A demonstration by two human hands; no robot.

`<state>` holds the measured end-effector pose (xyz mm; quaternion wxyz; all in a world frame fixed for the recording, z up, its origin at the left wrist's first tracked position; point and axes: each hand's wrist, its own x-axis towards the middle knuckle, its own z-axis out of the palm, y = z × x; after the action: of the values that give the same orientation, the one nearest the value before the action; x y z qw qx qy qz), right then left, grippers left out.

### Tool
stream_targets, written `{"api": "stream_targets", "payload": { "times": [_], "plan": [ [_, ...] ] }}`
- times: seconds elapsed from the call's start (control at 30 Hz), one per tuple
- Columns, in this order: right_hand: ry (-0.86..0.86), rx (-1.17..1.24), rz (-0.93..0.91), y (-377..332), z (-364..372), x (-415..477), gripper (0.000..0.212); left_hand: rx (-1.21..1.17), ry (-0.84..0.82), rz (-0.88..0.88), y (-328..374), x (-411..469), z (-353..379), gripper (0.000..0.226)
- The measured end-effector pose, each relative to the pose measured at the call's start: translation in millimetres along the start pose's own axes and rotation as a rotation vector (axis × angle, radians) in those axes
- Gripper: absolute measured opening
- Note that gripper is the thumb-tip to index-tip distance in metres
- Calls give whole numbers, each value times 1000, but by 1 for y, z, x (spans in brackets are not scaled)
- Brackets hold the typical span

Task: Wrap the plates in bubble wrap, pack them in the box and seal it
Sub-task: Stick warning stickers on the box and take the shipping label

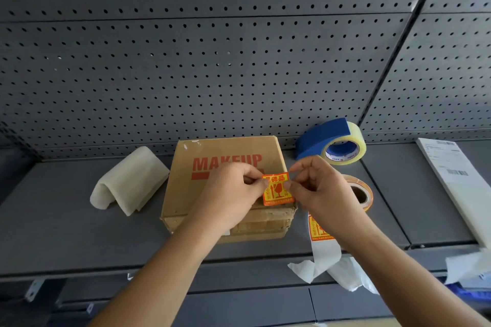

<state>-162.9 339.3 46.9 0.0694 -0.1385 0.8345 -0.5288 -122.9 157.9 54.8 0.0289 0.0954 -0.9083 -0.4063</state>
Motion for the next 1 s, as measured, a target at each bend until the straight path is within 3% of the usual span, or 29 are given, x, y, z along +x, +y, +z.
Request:
{"api": "stream_targets", "payload": {
  "times": [0.63,1.0],
  "plan": [
    [74,-240,-150,11,10,-4,23,194,51,40,8,-3,11,9],
    [93,-354,-103,7,18,-7,38,308,142,134,9,-9,15,11]
  ]
}}
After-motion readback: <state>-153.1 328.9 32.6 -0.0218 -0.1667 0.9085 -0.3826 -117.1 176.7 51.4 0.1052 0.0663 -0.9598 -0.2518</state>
